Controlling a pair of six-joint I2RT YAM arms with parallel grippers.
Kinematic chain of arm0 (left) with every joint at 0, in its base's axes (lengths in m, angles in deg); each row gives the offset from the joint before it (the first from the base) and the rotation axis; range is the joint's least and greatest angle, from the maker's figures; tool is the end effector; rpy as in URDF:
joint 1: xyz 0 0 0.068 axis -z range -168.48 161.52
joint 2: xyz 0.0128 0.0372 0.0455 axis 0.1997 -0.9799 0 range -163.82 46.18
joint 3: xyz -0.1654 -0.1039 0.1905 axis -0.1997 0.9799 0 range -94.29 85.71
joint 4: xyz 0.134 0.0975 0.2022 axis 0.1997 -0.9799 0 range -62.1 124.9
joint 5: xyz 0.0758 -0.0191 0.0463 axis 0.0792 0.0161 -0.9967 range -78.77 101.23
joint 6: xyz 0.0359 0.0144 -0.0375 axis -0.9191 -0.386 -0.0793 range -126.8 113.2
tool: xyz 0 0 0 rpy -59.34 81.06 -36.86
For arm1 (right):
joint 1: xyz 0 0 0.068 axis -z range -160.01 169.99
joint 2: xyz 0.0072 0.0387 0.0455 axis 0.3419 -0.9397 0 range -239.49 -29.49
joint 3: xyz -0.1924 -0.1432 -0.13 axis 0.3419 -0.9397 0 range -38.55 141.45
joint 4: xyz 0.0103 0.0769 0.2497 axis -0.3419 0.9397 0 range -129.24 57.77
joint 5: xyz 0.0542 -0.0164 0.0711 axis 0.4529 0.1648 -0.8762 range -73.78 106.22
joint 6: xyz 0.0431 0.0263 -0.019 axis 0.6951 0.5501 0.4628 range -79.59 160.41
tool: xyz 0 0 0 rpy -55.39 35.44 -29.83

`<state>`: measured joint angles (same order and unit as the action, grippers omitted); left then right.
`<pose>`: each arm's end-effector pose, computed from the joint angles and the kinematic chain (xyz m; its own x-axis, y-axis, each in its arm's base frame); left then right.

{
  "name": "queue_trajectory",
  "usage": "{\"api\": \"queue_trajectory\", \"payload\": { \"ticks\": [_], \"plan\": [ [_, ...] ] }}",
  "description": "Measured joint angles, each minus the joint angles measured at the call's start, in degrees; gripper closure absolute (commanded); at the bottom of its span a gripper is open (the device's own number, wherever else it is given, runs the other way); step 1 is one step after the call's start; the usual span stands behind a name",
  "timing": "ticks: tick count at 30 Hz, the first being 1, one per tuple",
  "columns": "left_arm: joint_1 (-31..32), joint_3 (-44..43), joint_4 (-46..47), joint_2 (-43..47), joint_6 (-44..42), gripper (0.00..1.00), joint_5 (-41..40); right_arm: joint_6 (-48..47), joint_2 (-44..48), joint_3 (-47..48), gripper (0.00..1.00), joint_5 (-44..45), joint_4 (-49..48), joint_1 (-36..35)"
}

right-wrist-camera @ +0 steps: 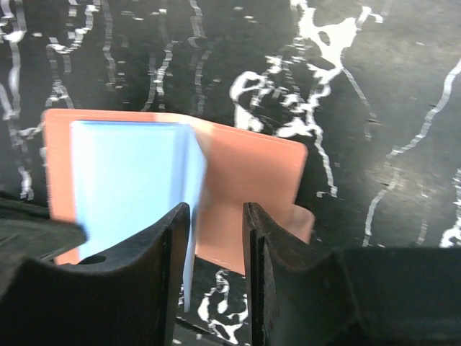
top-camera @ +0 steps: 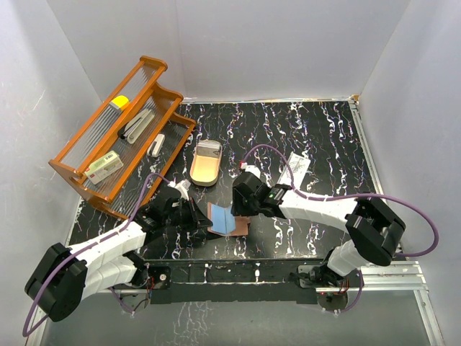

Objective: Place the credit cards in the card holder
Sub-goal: Open the card holder at the center of the board.

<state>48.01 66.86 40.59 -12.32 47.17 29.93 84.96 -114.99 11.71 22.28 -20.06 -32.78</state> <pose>0.1526 -0.1270 0.1683 -0.8926 -0.2925 -0.3430 0.0939 0.6235 -0.7761 0.1831 0.2347 0.1953 -0.8799 -0.0051 -0.4751 -0.1927 0.9178 0.3472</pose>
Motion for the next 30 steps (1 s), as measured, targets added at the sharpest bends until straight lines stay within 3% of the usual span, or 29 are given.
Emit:
{"api": "queue_trajectory", "payload": {
  "ticks": [15,22,30],
  "plan": [
    [0.00,0.00,0.02,0.22,0.15,1.00,0.13,-0.42,3.06,2.23,0.65,7.93,14.01,-0.11],
    [0.00,0.00,2.10,-0.87,1.33,1.00,0.17,2.12,10.49,3.74,0.65,5.95,10.01,-2.25],
    [0.00,0.00,3.10,-1.97,2.16,1.00,0.07,2.80,6.60,0.94,0.63,0.92,0.85,-3.32]
  ]
}}
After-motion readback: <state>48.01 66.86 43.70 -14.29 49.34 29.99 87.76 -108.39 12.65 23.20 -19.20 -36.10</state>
